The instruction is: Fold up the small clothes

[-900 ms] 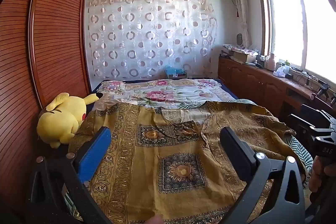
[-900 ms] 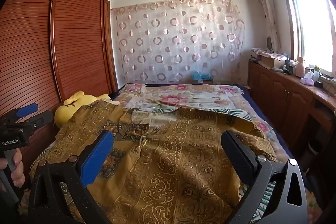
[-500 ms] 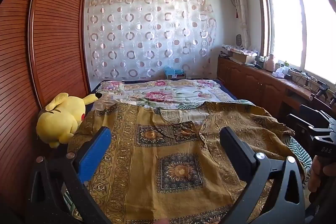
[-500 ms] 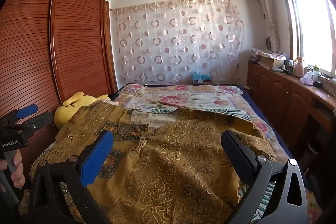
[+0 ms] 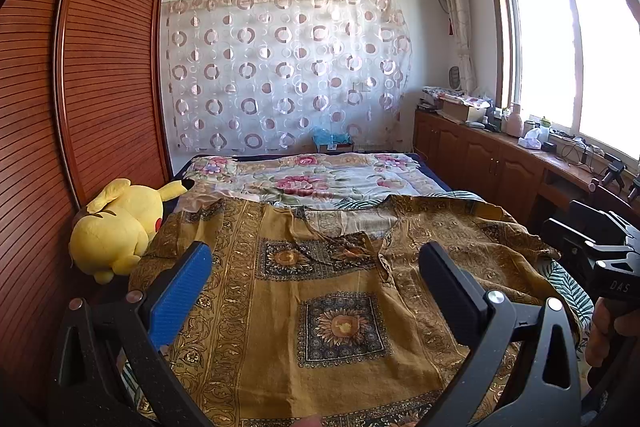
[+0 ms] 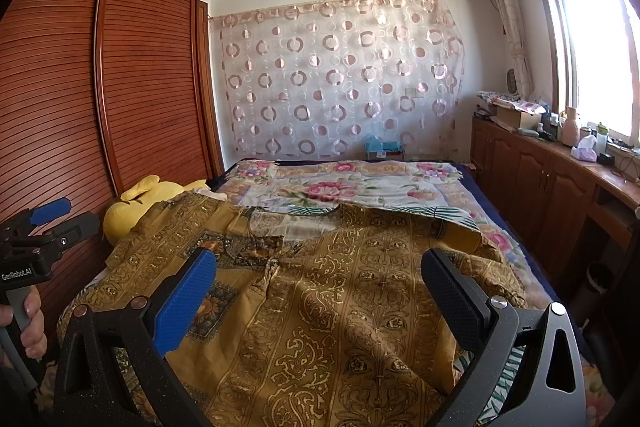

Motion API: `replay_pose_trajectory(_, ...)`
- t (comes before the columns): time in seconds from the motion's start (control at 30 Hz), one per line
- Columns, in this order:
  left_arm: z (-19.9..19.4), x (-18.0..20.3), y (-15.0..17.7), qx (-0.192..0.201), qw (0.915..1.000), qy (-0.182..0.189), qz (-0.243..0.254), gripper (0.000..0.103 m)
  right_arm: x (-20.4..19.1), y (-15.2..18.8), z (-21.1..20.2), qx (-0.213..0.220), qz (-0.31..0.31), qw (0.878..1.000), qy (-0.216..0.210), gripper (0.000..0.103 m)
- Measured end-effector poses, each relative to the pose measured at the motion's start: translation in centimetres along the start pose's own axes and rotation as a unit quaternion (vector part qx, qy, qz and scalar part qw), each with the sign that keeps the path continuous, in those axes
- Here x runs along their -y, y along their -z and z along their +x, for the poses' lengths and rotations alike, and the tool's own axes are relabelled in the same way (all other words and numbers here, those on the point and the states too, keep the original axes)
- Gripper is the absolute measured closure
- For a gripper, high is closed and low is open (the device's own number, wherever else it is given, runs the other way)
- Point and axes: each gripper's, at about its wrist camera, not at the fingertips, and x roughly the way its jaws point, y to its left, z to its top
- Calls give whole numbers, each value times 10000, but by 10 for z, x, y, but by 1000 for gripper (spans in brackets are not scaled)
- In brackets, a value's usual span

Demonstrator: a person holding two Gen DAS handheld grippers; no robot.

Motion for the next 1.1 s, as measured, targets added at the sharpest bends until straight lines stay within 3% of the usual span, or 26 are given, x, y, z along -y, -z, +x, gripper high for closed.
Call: replay_pose_trajectory(1.1,-4,2,-1,1,10000,2,1,0,-1,0,0,-9,28,10000,-19,1)
